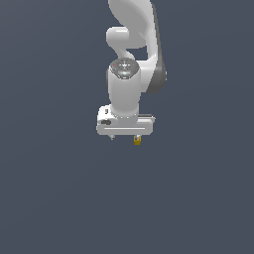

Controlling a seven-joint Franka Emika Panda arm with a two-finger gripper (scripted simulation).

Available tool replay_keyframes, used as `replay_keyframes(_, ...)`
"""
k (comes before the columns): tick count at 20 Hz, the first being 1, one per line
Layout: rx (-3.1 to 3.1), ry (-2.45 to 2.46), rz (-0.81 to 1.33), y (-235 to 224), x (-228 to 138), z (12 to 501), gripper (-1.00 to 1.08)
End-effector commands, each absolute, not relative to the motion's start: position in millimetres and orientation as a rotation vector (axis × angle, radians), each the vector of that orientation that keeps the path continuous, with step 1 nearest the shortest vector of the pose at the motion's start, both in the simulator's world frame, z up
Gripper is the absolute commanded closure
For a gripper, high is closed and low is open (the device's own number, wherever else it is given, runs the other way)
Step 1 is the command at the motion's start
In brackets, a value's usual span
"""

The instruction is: Pick up the object and move it to a goal position.

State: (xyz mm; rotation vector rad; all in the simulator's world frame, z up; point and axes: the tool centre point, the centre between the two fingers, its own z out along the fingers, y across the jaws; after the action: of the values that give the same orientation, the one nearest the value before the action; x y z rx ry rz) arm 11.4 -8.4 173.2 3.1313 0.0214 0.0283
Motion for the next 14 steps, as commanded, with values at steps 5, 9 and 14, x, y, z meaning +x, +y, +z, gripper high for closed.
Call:
replay_keyframes(5, 3.123, -0.006, 0.041, -20, 14, 174, -0.92)
replay_keyframes(9, 3.108, -0.054, 0.063, -41, 19, 176, -0.92)
replay_keyframes(14, 3.108, -0.054, 0.063, -41, 19, 175, -0.92)
